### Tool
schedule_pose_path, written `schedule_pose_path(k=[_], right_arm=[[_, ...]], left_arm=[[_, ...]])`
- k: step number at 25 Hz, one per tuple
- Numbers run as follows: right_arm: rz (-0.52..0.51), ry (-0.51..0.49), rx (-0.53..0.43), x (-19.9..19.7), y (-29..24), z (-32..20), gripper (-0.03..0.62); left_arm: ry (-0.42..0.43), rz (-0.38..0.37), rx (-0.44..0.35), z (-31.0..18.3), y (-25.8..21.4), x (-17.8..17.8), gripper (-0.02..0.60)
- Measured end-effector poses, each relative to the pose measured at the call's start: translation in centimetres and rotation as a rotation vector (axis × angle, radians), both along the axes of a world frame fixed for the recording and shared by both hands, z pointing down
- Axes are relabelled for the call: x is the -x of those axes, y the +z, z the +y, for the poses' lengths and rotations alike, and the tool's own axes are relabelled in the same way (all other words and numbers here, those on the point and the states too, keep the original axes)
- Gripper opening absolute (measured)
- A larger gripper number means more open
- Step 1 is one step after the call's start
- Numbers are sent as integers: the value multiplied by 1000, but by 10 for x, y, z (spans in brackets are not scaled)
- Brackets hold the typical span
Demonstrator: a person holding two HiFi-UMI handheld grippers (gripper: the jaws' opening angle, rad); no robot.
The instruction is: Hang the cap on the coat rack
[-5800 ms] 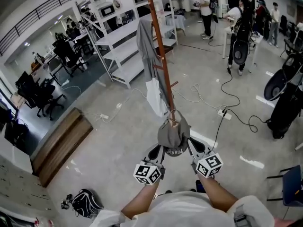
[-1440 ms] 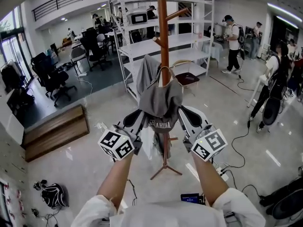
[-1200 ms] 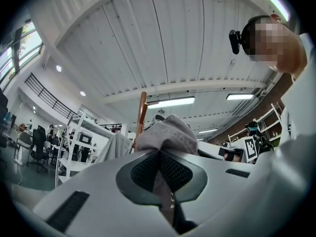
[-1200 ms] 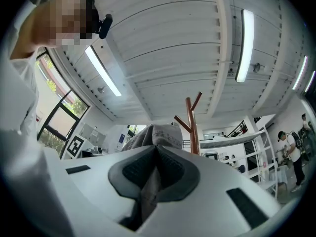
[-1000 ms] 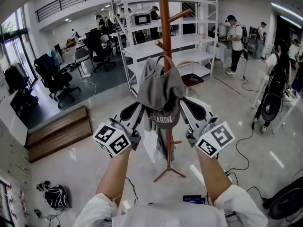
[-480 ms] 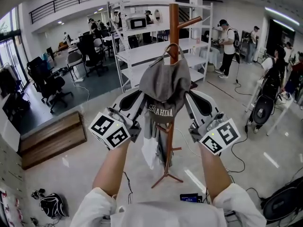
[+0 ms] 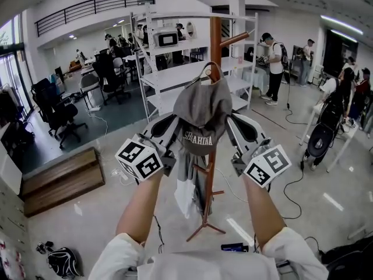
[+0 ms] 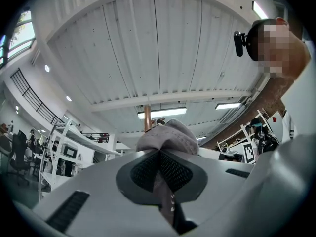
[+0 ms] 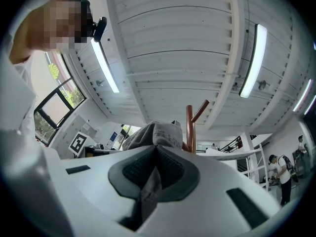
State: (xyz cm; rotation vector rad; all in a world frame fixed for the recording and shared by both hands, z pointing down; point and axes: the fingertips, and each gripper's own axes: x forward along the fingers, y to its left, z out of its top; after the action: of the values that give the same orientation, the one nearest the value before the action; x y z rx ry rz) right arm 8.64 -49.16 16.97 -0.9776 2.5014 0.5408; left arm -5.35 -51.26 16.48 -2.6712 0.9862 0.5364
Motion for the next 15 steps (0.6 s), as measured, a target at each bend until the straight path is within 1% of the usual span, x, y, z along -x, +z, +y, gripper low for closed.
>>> schedule_pose_path(k=[8,15], right_arm=[[-2,3,73,0,21,-23,26],[-7,13,111,-5,30,-33,26]], left_arm=[[12,16,50,-24,18,-2,17],[22,22,87,-33,31,-7,17]])
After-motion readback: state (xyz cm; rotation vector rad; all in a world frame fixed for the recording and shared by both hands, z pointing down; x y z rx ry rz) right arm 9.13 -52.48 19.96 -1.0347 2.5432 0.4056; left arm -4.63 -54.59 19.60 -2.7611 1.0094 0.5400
